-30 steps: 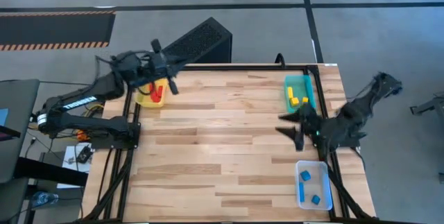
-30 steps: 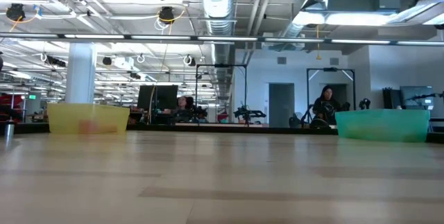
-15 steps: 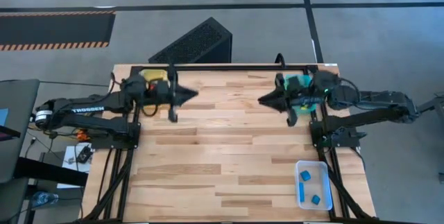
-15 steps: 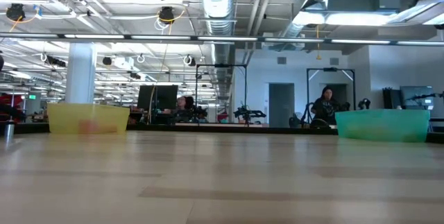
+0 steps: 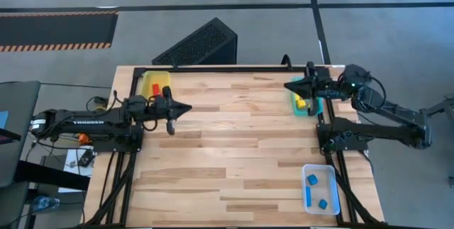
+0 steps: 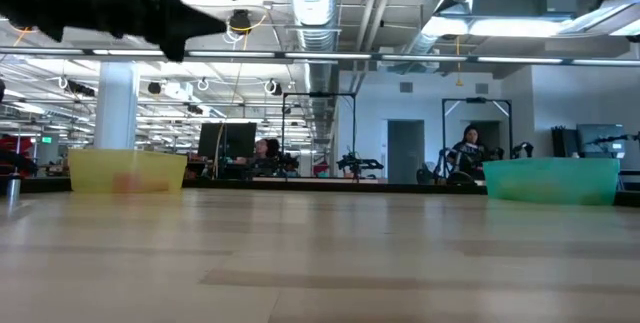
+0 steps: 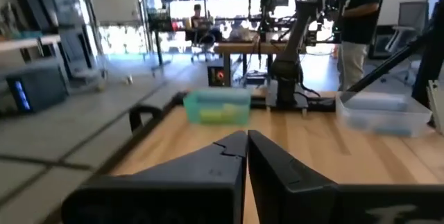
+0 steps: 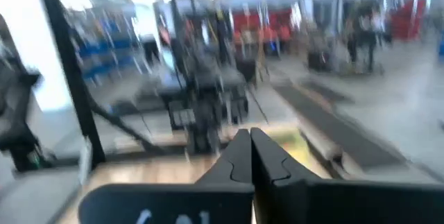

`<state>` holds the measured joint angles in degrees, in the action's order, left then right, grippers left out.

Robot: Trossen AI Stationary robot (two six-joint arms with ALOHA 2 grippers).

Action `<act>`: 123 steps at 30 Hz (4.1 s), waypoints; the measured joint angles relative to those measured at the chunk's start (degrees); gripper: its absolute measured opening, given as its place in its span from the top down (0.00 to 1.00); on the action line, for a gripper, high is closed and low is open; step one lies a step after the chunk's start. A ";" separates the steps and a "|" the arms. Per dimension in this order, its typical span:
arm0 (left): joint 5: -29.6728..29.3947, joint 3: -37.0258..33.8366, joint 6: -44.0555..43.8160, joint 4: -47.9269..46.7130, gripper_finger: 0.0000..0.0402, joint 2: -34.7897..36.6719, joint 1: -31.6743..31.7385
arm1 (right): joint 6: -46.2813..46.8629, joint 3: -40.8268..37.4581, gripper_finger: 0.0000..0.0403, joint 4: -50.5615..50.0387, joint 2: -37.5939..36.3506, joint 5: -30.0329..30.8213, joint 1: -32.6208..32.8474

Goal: Sort & place blocks by color
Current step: Return to Home Position

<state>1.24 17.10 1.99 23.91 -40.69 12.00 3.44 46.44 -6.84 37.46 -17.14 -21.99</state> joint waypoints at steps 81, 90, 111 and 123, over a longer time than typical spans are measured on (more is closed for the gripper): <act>-4.10 -16.48 -6.82 -22.33 1.00 38.82 -8.82 | 6.02 -45.97 0.93 8.62 -27.66 12.78 18.15; -4.14 -16.48 -7.11 -22.33 1.00 38.82 -8.82 | 6.15 -45.99 0.93 8.71 -27.66 12.76 18.15; -4.18 -16.50 -7.16 -22.33 1.00 38.82 -8.81 | 6.10 -46.04 0.93 8.75 -27.66 12.73 18.15; -4.18 -16.50 -7.16 -22.33 1.00 38.82 -8.82 | 5.99 -46.04 0.93 8.78 -27.66 12.71 18.15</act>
<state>-2.94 0.60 -5.17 1.58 -1.87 3.18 9.43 0.40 1.93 9.80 -4.43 -3.84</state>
